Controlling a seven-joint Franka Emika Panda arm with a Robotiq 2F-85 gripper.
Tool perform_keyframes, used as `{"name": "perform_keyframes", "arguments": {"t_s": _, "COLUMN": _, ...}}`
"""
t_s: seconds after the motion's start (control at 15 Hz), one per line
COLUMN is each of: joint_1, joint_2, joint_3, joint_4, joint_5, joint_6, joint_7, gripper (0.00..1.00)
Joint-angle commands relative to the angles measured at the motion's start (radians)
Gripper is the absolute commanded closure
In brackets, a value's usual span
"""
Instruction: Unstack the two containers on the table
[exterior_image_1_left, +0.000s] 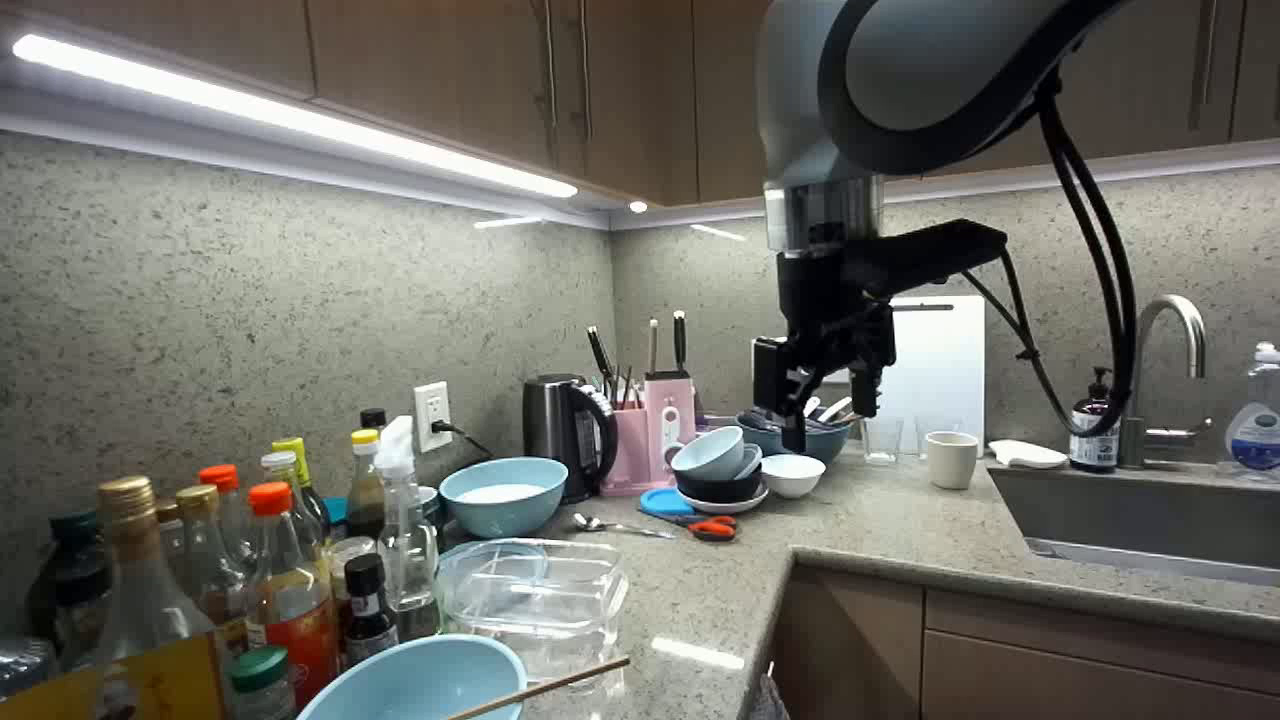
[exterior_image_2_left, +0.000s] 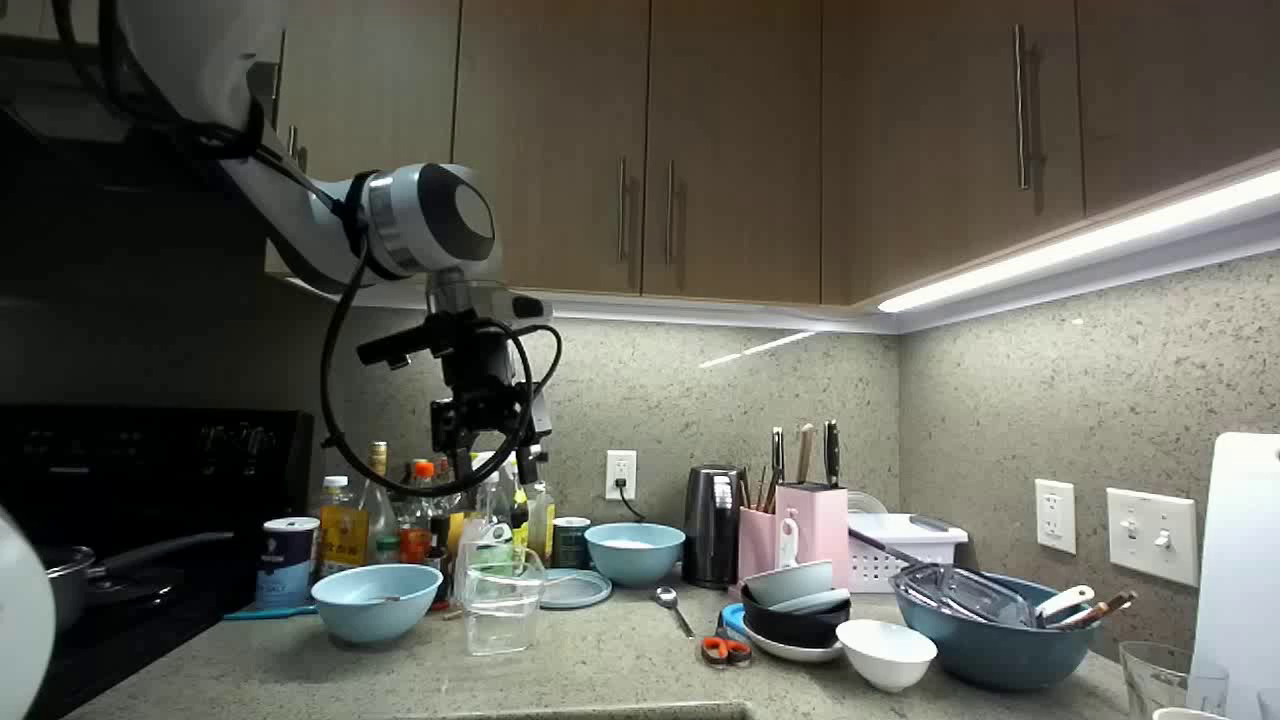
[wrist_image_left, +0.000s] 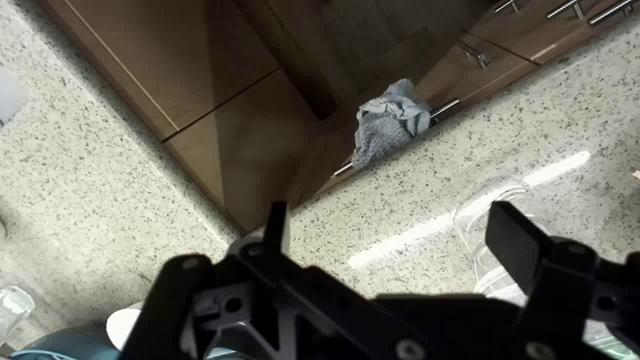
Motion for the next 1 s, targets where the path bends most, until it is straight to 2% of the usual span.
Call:
{"name": "perform_keyframes", "arguments": {"t_s": 0.0, "joint_1": 0.022, "joint_2": 0.002, "joint_3": -0.020, "joint_4": 0.002, "joint_5": -0.009, "joint_6": -0.003, "joint_7": 0.007, "gripper": 0.00}}
{"name": "perform_keyframes", "arguments": {"t_s": 0.33, "joint_1": 0.022, "joint_2": 0.002, "joint_3": -0.020, "joint_4": 0.002, "joint_5": -0.009, "joint_6": -0.003, "joint_7": 0.007, "gripper": 0.00}}
{"name": "perform_keyframes", "arguments": {"t_s": 0.53, "joint_1": 0.033, "joint_2": 0.079, "joint_3": -0.001, "joint_4": 0.045, "joint_5": -0.029, "joint_6": 0.011, "joint_7": 0.016, "gripper": 0.00}}
{"name": "perform_keyframes", "arguments": {"t_s": 0.93, "joint_1": 0.110, "joint_2": 0.347, "joint_3": 0.039, "joint_4": 0.219, "joint_5": -0.135, "joint_6": 0.071, "joint_7": 0.006, "gripper": 0.00}}
